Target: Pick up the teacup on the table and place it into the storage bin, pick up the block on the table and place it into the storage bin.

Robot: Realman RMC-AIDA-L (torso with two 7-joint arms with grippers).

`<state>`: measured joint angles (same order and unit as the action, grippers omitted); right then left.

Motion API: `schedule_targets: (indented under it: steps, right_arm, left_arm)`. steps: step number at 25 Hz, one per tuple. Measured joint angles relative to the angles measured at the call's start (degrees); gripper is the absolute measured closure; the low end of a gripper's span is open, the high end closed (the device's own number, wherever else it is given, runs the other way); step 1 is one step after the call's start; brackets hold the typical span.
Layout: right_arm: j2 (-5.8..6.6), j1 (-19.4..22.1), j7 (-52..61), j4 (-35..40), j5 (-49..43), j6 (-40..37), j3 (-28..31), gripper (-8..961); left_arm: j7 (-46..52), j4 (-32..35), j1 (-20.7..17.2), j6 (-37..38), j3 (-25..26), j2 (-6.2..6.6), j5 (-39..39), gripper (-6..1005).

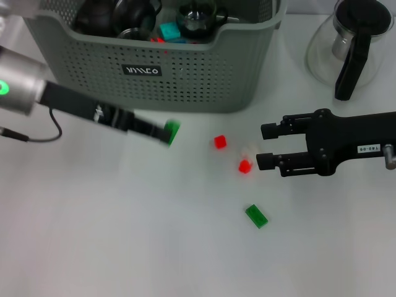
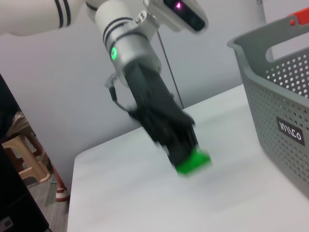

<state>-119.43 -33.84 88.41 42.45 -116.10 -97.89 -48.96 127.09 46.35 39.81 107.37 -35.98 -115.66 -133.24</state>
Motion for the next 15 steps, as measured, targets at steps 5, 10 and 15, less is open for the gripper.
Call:
schedule_targets:
  steps: [5, 10, 15]
  right_arm:
    - [-0.05, 0.02, -0.13, 0.0, 0.0, -0.02, 0.01, 240]
    - [-0.12, -0.07, -0.28, 0.02, -0.02, -0.09, -0.13, 239]
    - [-0.06, -0.02, -0.34, 0.02, -0.07, -0.12, -0.2, 239]
  left_arm:
    - [-4.94, -8.34, -0.84, 8.67, 11.82, 2.17, 13.11, 763]
    - [-3.0, -9.87, -2.45, 9.97, 13.06, 1.66, 32.01, 751]
    - [1.7, -7.47, -0.35, 2.66, 12.5, 2.53, 40.23, 738]
